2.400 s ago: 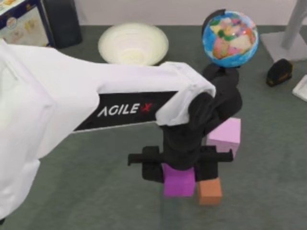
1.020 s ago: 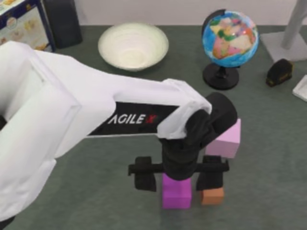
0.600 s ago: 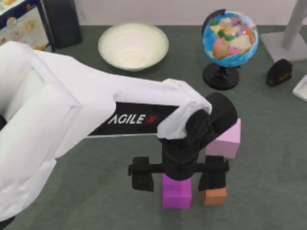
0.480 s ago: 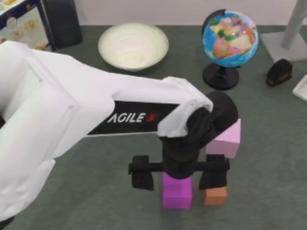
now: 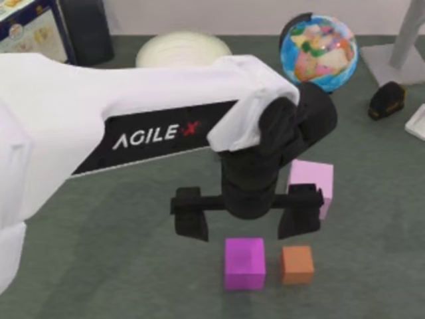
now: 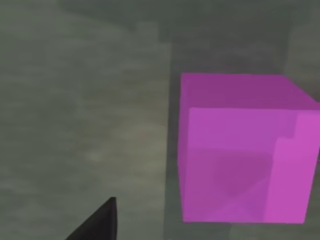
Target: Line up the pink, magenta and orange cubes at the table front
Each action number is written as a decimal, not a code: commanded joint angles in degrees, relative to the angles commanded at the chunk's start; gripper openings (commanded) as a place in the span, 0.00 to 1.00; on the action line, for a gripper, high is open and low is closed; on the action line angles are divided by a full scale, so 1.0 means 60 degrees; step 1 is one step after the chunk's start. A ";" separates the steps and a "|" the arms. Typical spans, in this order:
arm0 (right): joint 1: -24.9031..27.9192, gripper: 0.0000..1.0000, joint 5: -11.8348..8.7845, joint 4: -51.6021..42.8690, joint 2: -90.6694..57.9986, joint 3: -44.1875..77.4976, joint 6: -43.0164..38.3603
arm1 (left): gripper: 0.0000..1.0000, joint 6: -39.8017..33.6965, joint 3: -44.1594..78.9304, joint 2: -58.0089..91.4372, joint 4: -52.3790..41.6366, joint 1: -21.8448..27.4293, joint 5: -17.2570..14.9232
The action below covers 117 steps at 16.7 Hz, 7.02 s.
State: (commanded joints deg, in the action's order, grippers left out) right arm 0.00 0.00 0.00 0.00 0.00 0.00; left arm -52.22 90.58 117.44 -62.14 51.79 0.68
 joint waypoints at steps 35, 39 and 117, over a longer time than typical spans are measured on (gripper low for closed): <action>0.4530 1.00 0.0023 -1.0752 -2.0352 1.6104 -0.6283 | 1.00 0.8704 -1.5097 -1.9574 1.0356 -0.8823 -0.0114; 0.4483 1.00 0.0020 -1.0736 -2.0340 1.6087 -0.6276 | 1.00 0.8704 -1.5097 -1.9574 1.0356 -0.8823 -0.0114; 0.9754 0.00 0.0113 -0.9933 -2.2919 1.7924 -0.9799 | 1.00 0.8704 -1.5097 -1.9574 1.0356 -0.8823 -0.0114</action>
State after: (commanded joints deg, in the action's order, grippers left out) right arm 58.53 0.68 -59.60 -137.51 107.54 -58.79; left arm 0.00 0.00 0.00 0.00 -1.15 0.00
